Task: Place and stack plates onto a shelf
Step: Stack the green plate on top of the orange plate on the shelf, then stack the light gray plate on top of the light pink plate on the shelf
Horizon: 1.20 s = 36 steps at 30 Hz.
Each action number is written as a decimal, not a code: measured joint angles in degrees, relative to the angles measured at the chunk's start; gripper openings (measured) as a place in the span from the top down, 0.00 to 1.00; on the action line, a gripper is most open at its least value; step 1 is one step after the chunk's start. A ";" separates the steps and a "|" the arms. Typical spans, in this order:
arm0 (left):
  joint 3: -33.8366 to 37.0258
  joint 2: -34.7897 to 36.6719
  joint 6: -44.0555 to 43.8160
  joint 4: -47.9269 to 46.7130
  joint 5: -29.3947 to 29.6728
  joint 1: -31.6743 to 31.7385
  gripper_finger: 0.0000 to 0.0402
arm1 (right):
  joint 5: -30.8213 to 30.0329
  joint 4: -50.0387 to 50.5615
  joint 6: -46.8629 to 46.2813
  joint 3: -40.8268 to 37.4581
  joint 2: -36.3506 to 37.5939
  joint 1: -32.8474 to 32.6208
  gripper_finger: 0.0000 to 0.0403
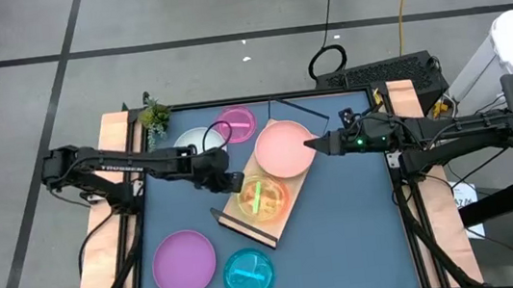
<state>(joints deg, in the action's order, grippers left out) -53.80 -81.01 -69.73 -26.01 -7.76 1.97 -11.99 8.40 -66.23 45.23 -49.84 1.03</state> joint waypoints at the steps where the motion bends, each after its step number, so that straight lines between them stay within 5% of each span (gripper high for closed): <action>1: 0.00 0.00 -0.79 0.46 0.31 -0.37 0.94 | 0.00 0.00 0.33 0.00 0.00 0.00 0.06; 14: 0.00 -0.59 -2.56 0.91 5.28 -0.86 0.94 | -0.09 0.00 4.12 0.00 0.00 0.01 0.06; 36: -0.02 -3.82 -2.08 2.38 5.27 -0.89 0.88 | -0.05 -0.15 5.25 -0.04 0.02 0.03 0.06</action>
<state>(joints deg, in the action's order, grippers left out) -53.82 -84.84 -71.81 -23.64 -2.48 1.08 -12.04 8.25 -60.98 45.19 -49.82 1.06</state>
